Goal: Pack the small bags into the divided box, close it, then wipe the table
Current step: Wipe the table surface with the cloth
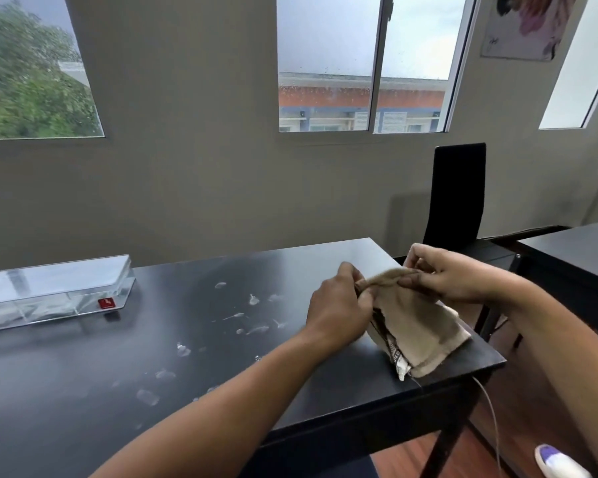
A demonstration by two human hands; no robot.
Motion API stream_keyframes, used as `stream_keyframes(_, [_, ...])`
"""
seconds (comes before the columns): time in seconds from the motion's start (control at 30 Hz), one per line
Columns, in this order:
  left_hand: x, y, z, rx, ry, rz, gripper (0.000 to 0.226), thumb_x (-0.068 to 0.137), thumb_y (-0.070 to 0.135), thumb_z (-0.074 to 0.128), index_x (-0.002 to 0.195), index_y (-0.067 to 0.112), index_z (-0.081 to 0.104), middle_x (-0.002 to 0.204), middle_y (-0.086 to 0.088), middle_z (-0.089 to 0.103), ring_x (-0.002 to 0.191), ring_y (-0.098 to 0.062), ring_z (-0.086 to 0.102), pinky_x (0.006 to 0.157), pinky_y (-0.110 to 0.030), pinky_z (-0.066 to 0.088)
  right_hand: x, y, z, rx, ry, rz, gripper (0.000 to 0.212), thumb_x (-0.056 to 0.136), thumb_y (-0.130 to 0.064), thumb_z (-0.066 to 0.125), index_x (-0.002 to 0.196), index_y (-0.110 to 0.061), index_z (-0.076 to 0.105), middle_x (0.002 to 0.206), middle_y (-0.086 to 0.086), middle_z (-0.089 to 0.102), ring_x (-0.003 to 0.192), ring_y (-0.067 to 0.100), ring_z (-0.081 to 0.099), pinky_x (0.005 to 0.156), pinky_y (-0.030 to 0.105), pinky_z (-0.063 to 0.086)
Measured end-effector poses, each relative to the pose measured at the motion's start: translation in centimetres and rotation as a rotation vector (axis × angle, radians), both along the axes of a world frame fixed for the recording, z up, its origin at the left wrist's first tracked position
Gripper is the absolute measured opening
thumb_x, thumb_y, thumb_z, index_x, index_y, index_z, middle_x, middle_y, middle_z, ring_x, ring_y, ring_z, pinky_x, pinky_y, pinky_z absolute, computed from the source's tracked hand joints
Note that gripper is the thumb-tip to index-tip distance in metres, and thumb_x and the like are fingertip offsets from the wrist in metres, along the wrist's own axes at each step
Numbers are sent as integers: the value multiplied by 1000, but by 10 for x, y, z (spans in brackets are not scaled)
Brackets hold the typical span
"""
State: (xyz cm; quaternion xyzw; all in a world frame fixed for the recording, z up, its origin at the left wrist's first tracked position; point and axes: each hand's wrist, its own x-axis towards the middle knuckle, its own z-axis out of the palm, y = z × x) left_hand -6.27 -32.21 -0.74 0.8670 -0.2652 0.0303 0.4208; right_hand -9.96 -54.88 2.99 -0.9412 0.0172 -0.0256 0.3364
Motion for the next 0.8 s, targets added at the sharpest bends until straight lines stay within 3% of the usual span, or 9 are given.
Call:
stream_keyframes(0.13, [12, 32, 17, -246, 122, 0, 11, 91, 30, 61, 95, 29, 51, 85, -2, 74, 75, -20, 67, 72, -40, 57, 7, 36, 8, 247, -73, 26, 20, 97, -27, 70, 100, -10, 59, 77, 7, 61, 65, 19, 51, 51, 27, 40])
stream_keyframes(0.2, [17, 52, 27, -315, 217, -9, 9, 95, 25, 61, 100, 24, 53, 92, -12, 76, 69, -18, 66, 64, -29, 57, 12, 56, 11, 287, -102, 37, 21, 94, -33, 73, 100, -16, 62, 80, 4, 65, 66, 12, 56, 55, 26, 42])
stream_keyframes(0.27, [22, 75, 35, -296, 295, 2, 15, 97, 23, 64, 107, 15, 57, 93, -17, 75, 70, -18, 65, 64, -26, 55, 17, 75, 10, 272, -85, 46, 20, 93, -35, 75, 98, -20, 63, 84, 2, 69, 65, 9, 57, 58, 27, 45])
stream_keyframes(0.37, [29, 108, 36, -200, 337, 12, 23, 94, 31, 69, 107, 14, 61, 96, -15, 77, 81, -22, 72, 82, -41, 59, 25, 103, 8, 172, -12, 77, 17, 92, -37, 76, 96, -24, 65, 87, -3, 70, 69, 11, 58, 62, 32, 46])
stream_keyframes(0.43, [31, 126, 31, -151, 342, 27, 25, 93, 33, 71, 106, 14, 63, 93, -12, 78, 78, -18, 72, 77, -36, 59, 30, 120, 7, 46, 19, 89, 16, 91, -39, 76, 96, -28, 64, 92, -4, 72, 74, 12, 62, 66, 32, 51])
stream_keyframes(0.53, [33, 150, 20, -14, 228, 58, 23, 92, 40, 71, 100, 19, 66, 84, 0, 76, 71, -11, 69, 69, -30, 57, 36, 144, -2, -339, -75, 87, 26, 94, -49, 67, 111, -32, 58, 105, -3, 70, 94, 16, 66, 81, 36, 54])
stream_keyframes(0.63, [41, 180, 10, 157, 67, 98, 21, 93, 47, 65, 97, 27, 69, 88, 9, 75, 81, -7, 69, 79, -34, 58, 29, 167, -25, -686, -270, 251, 56, 91, -72, 42, 136, -41, 52, 129, -7, 61, 116, 20, 60, 97, 38, 45])
stream_keyframes(0.73, [48, 218, 4, 237, -46, 140, 25, 98, 47, 57, 103, 26, 70, 97, 14, 72, 93, -8, 67, 89, -38, 55, 17, 177, -43, -579, -156, 508, 64, 87, -81, 45, 137, -46, 61, 144, -22, 56, 134, 4, 48, 111, 13, 26])
stream_keyframes(0.8, [57, 246, -3, 277, -111, 157, 25, 100, 41, 54, 107, 25, 71, 103, 10, 72, 97, -12, 67, 91, -39, 54, 14, 174, -47, -473, -129, 515, 62, 85, -84, 47, 134, -50, 62, 146, -31, 53, 141, -7, 39, 114, 12, 25])
